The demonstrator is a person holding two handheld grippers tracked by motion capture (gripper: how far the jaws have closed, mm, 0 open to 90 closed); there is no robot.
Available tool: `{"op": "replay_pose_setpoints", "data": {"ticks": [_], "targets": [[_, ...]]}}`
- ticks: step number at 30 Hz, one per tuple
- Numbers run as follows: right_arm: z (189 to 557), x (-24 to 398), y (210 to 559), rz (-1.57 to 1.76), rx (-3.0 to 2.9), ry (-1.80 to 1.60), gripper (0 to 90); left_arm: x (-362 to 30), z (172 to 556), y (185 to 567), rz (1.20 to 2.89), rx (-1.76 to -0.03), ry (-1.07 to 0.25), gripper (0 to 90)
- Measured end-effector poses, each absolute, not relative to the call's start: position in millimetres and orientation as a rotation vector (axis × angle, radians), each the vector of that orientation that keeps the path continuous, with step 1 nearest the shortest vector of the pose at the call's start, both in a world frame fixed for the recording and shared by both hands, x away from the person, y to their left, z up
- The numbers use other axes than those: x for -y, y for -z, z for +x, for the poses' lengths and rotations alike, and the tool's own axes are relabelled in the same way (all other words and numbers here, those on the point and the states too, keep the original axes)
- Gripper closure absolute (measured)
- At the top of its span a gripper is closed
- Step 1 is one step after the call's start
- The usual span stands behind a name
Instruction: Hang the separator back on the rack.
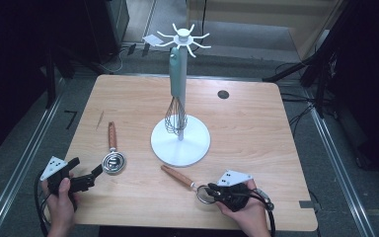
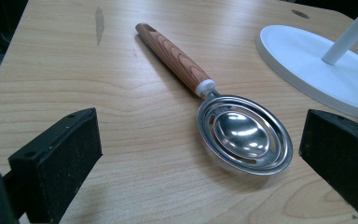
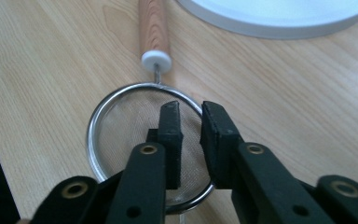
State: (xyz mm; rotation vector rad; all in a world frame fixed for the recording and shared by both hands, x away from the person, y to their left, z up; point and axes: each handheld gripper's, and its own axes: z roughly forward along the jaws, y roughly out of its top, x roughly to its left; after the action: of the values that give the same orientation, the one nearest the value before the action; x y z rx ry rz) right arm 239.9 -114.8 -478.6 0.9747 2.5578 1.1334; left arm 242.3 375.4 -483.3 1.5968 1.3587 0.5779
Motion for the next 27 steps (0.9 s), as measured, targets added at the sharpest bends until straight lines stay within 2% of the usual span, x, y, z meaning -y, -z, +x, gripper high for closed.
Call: {"op": "replay_pose_setpoints", "data": {"ticks": [12,27], "targets": [[252,89,454,1.009,-2.616,-1.029,62.9,-376,242,483,1.594,-1.359,-0.577,0.0],[276,61,440,1.058,-2.764,-0.897,60.0,-376,242,483,1.594,-1.358,-0.577,0.0]]}}
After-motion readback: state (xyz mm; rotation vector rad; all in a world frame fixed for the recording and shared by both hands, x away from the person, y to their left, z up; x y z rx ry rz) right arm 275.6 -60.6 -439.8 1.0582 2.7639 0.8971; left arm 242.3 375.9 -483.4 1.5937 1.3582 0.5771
